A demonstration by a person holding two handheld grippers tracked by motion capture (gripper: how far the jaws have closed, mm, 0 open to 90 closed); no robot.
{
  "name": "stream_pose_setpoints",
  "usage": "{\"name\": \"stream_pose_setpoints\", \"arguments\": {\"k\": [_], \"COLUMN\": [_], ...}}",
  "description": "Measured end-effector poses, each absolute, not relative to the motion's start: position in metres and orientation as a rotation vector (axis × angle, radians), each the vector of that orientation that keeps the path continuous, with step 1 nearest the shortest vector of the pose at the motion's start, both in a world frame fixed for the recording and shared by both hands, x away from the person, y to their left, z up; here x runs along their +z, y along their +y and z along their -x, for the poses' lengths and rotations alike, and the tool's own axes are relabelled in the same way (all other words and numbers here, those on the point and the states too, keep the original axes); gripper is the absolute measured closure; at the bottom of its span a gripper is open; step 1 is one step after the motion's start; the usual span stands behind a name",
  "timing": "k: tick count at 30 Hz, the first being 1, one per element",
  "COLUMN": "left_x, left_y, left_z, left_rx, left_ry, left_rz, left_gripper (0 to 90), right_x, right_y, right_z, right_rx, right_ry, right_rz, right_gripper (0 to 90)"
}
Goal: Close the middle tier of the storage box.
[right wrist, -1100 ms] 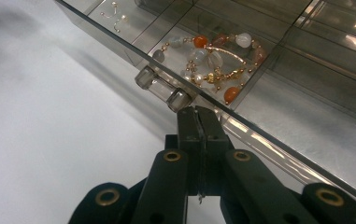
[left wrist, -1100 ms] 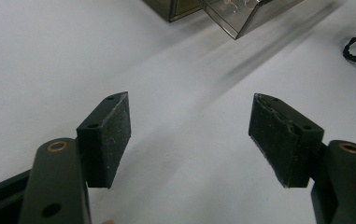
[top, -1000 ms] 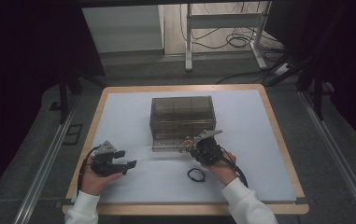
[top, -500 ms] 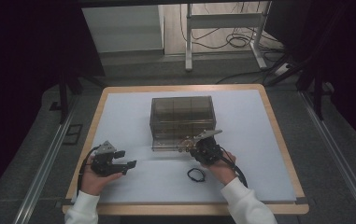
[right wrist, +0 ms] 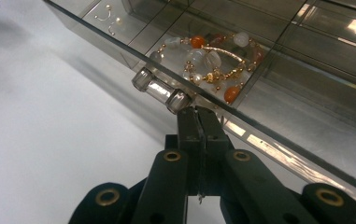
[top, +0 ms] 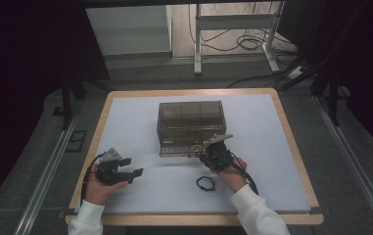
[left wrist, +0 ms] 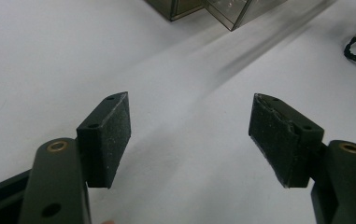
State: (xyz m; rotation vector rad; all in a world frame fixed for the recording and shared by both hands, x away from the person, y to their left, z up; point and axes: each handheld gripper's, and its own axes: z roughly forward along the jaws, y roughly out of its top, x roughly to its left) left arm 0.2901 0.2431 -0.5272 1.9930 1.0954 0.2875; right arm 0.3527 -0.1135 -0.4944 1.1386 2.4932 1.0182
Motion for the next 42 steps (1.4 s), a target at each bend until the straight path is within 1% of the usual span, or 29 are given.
{"name": "stream_pose_setpoints", "arguments": {"k": [42], "left_x": [-0.527], "left_y": [0.247], "left_z": [-0.29], "left_rx": [0.287], "left_ry": [1.1], "left_rz": [-1.989], "left_gripper": [29.6], "right_x": [-0.488], "right_y": [-0.107], "right_z": [-0.374], "right_rx": [1.038], "right_ry": [2.445], "right_rz": [-1.203], "right_gripper": [89.9]}}
